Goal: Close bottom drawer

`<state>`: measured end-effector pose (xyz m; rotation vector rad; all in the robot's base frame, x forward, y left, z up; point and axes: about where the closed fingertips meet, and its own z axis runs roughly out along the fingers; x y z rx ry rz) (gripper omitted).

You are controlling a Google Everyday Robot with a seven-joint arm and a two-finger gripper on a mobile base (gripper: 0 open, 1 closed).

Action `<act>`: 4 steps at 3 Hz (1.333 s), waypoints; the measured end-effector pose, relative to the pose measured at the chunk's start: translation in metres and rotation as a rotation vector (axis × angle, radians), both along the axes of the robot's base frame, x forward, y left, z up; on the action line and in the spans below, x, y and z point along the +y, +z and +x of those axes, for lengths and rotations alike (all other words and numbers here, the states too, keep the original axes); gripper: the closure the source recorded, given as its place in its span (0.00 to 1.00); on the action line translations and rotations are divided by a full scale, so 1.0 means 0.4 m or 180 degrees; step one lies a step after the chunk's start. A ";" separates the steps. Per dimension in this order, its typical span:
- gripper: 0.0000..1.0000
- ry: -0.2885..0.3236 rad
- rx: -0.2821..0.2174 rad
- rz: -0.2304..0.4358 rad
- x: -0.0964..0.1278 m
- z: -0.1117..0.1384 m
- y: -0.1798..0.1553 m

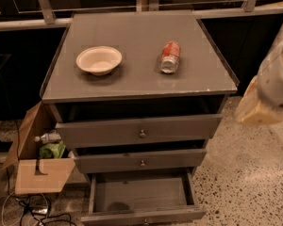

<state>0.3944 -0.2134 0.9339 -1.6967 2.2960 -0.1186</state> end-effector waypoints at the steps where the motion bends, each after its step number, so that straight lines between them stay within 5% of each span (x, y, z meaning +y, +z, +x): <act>1: 1.00 -0.0091 0.0303 -0.0055 0.011 -0.062 -0.169; 2: 1.00 -0.0193 0.0676 -0.0014 0.028 -0.106 -0.334; 4: 1.00 -0.0203 0.0738 -0.0024 0.026 -0.120 -0.354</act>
Offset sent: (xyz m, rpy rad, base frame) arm -0.0631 0.0196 -0.2118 0.0148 0.3576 -0.1041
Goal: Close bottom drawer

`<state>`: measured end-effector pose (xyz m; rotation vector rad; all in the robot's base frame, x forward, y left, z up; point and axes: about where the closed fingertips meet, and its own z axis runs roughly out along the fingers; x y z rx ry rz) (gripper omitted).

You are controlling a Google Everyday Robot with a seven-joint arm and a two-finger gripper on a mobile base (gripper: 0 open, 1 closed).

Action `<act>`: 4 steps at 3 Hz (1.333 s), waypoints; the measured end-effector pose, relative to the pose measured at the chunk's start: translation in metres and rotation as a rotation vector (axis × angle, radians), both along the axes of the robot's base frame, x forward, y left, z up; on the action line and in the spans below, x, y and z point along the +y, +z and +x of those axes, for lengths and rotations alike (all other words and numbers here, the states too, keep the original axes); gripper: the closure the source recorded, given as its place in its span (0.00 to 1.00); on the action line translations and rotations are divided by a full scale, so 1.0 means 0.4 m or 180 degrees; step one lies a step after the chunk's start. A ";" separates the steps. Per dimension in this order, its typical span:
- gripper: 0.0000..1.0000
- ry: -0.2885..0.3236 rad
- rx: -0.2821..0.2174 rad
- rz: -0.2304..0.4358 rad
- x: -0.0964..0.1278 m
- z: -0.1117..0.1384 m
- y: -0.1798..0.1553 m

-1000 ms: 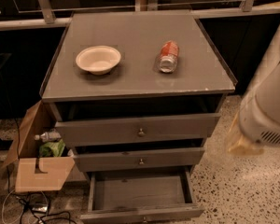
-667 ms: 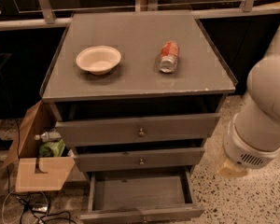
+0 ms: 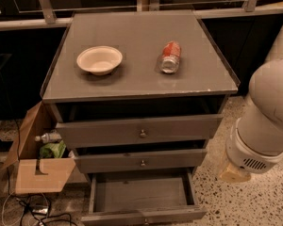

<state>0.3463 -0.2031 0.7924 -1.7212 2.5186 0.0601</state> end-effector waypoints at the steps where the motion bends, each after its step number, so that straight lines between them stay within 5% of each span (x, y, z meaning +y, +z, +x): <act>1: 1.00 -0.0136 0.0124 0.0073 0.023 -0.031 -0.084; 4: 1.00 -0.0670 0.0547 0.0192 0.095 -0.036 -0.427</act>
Offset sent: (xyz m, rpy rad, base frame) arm -0.0238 0.0393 -0.1593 0.0964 0.1313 -0.2327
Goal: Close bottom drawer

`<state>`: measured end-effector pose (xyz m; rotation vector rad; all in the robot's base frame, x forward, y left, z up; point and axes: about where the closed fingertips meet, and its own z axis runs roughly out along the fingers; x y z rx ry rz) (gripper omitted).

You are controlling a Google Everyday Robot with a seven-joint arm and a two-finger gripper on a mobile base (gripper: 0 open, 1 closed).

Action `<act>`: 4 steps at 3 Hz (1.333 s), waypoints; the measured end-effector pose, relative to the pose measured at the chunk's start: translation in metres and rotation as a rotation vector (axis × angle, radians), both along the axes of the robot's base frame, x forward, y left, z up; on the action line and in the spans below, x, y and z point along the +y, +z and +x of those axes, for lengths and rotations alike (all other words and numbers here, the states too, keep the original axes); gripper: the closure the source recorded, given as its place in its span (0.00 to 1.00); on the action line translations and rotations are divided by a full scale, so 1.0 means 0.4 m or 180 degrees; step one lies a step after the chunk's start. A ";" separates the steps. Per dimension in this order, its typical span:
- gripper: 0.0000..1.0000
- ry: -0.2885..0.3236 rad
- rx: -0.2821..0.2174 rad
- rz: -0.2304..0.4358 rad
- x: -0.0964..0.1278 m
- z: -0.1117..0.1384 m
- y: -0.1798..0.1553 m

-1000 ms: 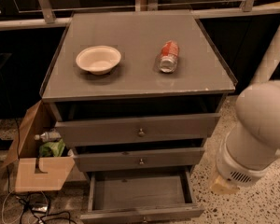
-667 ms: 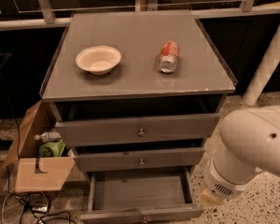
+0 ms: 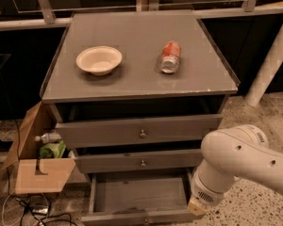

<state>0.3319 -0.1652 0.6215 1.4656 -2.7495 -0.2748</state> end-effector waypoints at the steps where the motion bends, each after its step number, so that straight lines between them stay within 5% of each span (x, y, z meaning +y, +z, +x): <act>1: 1.00 -0.0014 0.0020 0.0007 0.001 -0.001 -0.006; 2: 1.00 -0.0118 0.0049 0.0043 -0.005 -0.017 -0.027; 4: 1.00 -0.0731 0.0149 0.0077 -0.077 -0.049 -0.204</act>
Offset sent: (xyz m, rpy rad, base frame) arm -0.0143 -0.0051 -0.0237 0.0330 0.0298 -0.0859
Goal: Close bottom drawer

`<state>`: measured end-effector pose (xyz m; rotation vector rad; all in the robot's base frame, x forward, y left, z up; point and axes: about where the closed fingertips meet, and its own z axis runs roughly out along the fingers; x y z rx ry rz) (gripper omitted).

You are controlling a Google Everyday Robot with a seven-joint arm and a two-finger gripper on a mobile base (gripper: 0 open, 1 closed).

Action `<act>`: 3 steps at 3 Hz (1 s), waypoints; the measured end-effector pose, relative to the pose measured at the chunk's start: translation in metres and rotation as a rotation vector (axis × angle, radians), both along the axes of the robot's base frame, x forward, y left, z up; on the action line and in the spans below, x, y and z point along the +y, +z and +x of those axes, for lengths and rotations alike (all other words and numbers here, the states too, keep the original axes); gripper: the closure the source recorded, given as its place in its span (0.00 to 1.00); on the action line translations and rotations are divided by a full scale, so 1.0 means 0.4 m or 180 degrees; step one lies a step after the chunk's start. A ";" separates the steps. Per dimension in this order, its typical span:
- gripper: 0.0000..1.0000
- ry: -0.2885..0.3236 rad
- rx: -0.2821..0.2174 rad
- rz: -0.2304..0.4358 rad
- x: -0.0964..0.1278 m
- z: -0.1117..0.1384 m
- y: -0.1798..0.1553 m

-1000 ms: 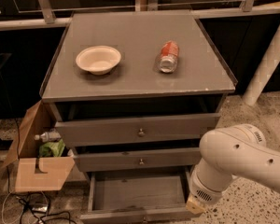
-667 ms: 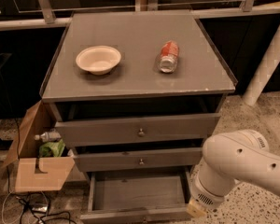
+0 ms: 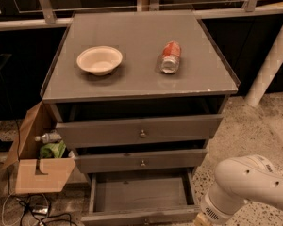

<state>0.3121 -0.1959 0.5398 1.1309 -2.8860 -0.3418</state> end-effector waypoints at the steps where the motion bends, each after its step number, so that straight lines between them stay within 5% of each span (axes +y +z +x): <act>1: 1.00 -0.0192 0.0103 -0.0027 -0.027 0.004 -0.078; 2: 1.00 -0.0316 0.0353 -0.0050 -0.049 0.000 -0.195; 3: 1.00 -0.0315 0.0369 -0.0044 -0.047 -0.004 -0.199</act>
Offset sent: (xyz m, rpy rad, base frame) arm 0.0043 -0.0272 -0.1217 -0.0237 0.1798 -0.1347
